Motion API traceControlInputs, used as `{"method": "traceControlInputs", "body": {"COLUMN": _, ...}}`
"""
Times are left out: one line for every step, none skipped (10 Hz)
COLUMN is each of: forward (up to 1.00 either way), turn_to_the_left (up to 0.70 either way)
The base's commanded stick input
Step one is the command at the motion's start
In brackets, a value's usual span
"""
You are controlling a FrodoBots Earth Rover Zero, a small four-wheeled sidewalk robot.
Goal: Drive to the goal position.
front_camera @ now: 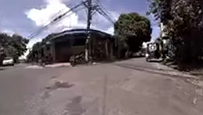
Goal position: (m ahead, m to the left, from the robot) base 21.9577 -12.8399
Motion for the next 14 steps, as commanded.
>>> {"method": "traceControlInputs", "body": {"forward": 0.85, "turn_to_the_left": -0.12}}
{"method": "traceControlInputs", "body": {"forward": 0.85, "turn_to_the_left": -0.29}}
{"method": "traceControlInputs", "body": {"forward": 0.85, "turn_to_the_left": -0.34}}
{"method": "traceControlInputs", "body": {"forward": 0.85, "turn_to_the_left": -0.24}}
{"method": "traceControlInputs", "body": {"forward": 0.85, "turn_to_the_left": 0.00}}
{"method": "traceControlInputs", "body": {"forward": 0.85, "turn_to_the_left": 0.00}}
{"method": "traceControlInputs", "body": {"forward": 0.85, "turn_to_the_left": 0.00}}
{"method": "traceControlInputs", "body": {"forward": 0.85, "turn_to_the_left": 0.00}}
{"method": "traceControlInputs", "body": {"forward": 0.85, "turn_to_the_left": 0.00}}
{"method": "traceControlInputs", "body": {"forward": 0.85, "turn_to_the_left": 0.00}}
{"method": "traceControlInputs", "body": {"forward": 0.85, "turn_to_the_left": 0.00}}
{"method": "traceControlInputs", "body": {"forward": 0.85, "turn_to_the_left": 0.00}}
{"method": "traceControlInputs", "body": {"forward": 0.85, "turn_to_the_left": 0.00}}
{"method": "traceControlInputs", "body": {"forward": 0.85, "turn_to_the_left": 0.00}}
